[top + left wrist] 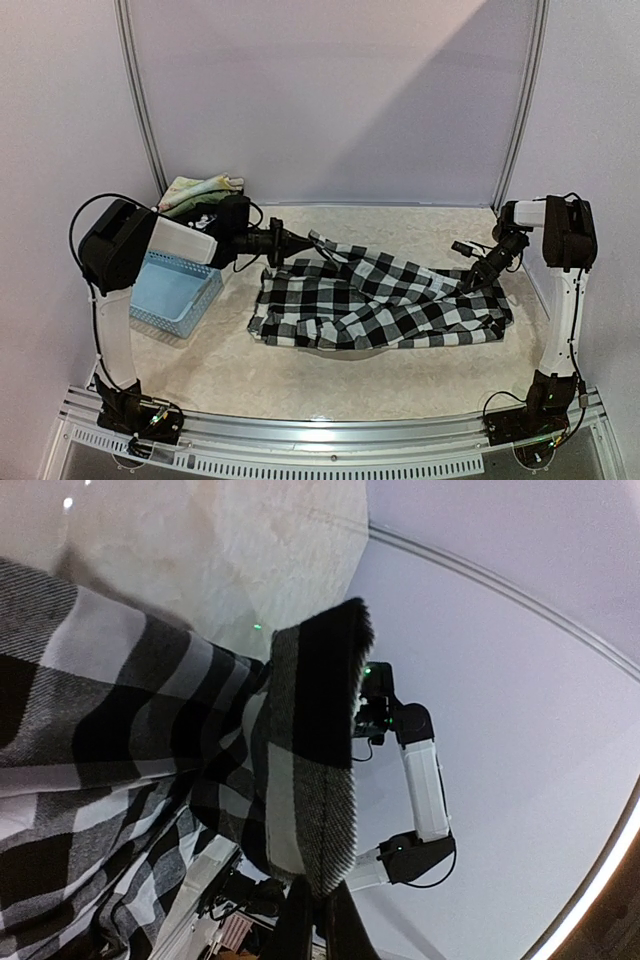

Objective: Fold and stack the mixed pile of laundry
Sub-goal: Adjust the rectangle-folded shirt at the center of the board.

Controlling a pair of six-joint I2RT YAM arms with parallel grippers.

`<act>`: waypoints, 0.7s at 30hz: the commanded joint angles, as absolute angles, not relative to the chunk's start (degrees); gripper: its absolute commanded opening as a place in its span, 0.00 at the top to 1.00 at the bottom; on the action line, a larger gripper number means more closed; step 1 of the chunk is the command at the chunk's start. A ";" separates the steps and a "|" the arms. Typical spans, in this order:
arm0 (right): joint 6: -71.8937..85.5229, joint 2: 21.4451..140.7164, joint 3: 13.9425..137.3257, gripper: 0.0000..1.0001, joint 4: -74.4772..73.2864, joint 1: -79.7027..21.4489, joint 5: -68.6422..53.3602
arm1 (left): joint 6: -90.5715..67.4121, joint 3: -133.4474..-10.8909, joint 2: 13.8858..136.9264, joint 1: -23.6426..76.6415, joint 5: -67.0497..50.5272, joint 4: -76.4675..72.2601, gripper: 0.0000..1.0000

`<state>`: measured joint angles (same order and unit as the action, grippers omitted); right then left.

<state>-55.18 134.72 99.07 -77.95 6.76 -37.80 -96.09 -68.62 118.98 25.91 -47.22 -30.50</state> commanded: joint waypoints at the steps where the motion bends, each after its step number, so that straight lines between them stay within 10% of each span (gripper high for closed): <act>1: -56.47 136.74 99.81 0.95 -86.83 6.94 -36.65 | -86.79 -72.28 122.65 24.62 -49.98 -21.34 1.00; 9: -56.43 136.69 100.46 0.94 -87.67 6.92 -36.41 | -62.04 -82.36 123.74 22.99 -47.33 11.80 1.00; 21: -56.25 137.61 101.41 0.93 -88.39 6.94 -36.74 | -57.77 -84.07 127.52 22.89 -45.38 17.24 0.98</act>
<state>-55.16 135.59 100.47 -78.59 6.81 -37.87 -60.03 -82.39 123.79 23.62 -47.24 14.15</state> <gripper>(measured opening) 0.072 0.025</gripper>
